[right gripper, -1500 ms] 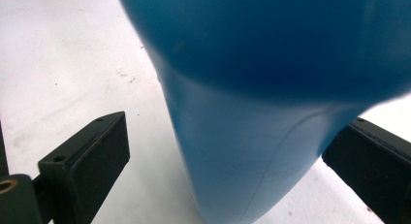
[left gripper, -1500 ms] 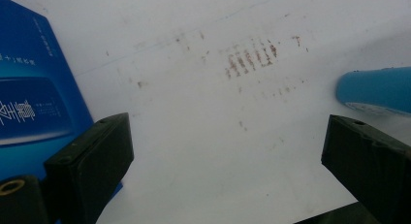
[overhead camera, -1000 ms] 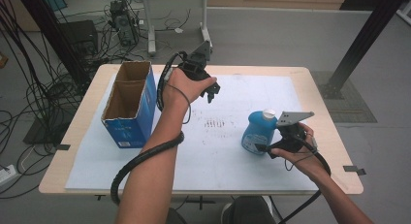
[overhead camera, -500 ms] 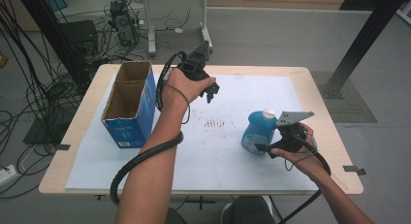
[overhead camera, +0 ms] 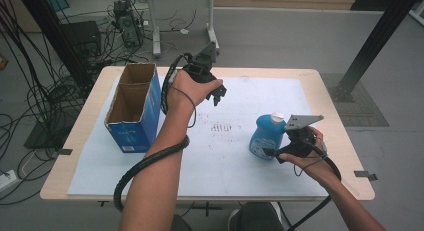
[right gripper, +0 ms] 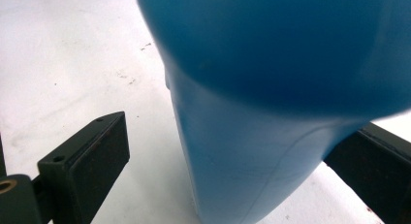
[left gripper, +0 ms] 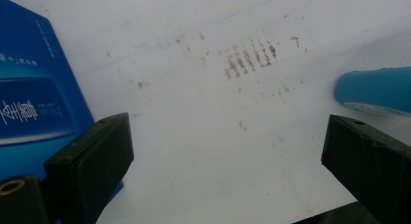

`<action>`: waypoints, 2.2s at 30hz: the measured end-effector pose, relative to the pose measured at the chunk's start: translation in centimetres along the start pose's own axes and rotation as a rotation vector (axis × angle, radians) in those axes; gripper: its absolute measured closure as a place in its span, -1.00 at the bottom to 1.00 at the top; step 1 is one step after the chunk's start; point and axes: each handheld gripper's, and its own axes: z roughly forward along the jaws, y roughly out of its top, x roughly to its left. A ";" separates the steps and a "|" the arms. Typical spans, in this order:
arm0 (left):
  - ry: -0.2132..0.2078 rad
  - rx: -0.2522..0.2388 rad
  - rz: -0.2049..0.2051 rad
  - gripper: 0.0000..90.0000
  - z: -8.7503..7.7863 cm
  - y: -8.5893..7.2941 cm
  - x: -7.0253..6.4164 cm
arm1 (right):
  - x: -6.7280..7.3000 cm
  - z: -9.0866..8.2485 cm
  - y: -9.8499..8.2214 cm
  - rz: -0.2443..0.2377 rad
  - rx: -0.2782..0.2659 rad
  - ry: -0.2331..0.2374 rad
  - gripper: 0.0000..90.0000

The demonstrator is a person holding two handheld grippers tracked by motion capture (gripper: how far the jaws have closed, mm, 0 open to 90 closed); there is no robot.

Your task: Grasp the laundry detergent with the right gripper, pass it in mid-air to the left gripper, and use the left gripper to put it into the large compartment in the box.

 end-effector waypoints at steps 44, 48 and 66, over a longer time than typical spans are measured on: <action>0.001 0.000 0.005 -0.89 0.0 0.1 -0.1 | 0.1 0.0 0.0 -0.008 -0.007 -0.011 -0.93; 0.003 0.000 0.005 -0.89 0.0 0.1 -0.1 | 0.1 0.0 0.0 -0.009 -0.008 -0.012 -0.92; 0.003 0.002 0.009 -0.89 0.2 0.0 -0.1 | 0.1 0.5 -0.3 -0.005 -0.008 -0.013 -0.64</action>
